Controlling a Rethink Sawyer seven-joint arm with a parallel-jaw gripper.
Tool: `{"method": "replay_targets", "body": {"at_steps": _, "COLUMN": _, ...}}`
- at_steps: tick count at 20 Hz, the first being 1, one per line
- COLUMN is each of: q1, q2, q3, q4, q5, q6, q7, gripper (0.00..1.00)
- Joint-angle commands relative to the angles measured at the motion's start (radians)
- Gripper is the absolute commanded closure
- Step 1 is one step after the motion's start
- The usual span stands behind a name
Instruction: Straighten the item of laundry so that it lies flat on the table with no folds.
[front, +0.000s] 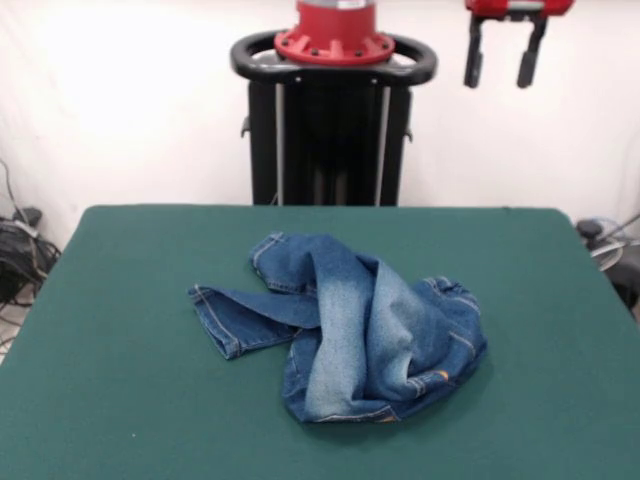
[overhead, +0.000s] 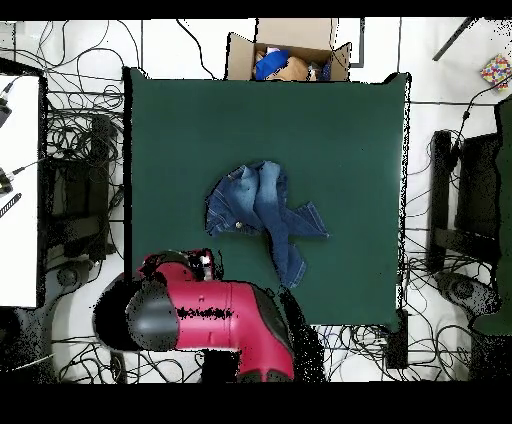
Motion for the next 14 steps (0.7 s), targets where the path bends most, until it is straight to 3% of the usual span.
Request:
{"method": "replay_targets", "body": {"at_steps": 1, "q1": -0.065, "q2": 0.143, "q3": 0.044, "q4": -0.134, "q5": -0.023, "q6": 0.089, "q7": 0.085, "gripper": 0.0}}
{"method": "replay_targets", "body": {"at_steps": 8, "q1": -0.126, "q2": 0.229, "q3": 0.075, "q4": -0.24, "q5": -0.048, "q6": 0.102, "q7": 0.018, "gripper": 0.0}}
{"method": "replay_targets", "body": {"at_steps": 14, "q1": -0.162, "q2": 0.264, "q3": 0.093, "q4": -0.267, "q5": -0.065, "q6": 0.081, "q7": -0.013, "gripper": 0.0}}
